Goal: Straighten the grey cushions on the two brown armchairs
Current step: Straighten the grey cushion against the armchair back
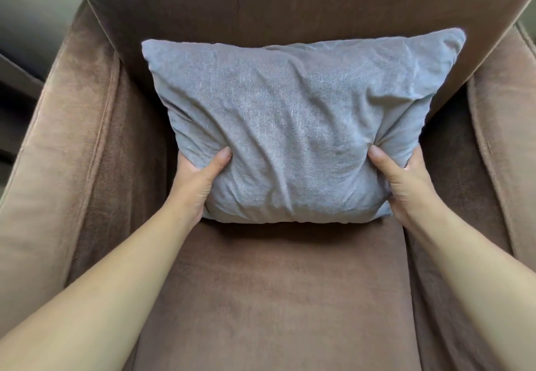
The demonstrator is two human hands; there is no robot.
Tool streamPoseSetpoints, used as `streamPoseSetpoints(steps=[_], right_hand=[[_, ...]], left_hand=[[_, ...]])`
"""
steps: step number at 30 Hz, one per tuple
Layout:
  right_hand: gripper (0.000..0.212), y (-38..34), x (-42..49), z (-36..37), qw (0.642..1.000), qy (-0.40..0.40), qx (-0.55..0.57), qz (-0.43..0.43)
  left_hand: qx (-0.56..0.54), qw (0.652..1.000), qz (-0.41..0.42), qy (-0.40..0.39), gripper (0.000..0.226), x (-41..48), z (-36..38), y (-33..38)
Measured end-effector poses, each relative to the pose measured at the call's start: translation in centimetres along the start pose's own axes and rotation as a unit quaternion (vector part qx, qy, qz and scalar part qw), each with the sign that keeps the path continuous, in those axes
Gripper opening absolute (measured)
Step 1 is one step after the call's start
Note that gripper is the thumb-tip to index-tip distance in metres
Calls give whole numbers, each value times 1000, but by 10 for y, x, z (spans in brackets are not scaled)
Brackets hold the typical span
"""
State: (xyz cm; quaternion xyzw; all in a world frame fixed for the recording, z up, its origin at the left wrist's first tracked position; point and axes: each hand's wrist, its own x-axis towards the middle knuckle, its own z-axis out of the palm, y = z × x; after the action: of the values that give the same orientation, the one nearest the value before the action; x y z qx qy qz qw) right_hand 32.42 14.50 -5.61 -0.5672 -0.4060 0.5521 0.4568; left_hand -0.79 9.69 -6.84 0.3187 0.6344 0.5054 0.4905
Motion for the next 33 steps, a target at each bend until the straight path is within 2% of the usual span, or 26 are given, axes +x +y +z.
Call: streamPoseSetpoints(steps=[7,11,15,19,27,33], right_hand=[[64,-1,-32,-4,999,24,22,-20],[69,-4,-31,-9,998,25,28,-52],[77,-9,-6,-6,997,0,-4,-74],[70,6,14,2,996,-11,-32,-79],[68,22,6,1,994,-10,-74,-74],[64,19,7,-2,994,-34,-86,-65]], left_hand=[[13,998,40,36,89,-26,-7,10],[22,996,74,53,90,-37,-8,14],[44,994,88,53,90,-11,-6,21],[73,996,42,38,115,12,-1,6],[105,992,59,29,76,9,-6,-13],[132,990,28,30,65,7,-4,-9]])
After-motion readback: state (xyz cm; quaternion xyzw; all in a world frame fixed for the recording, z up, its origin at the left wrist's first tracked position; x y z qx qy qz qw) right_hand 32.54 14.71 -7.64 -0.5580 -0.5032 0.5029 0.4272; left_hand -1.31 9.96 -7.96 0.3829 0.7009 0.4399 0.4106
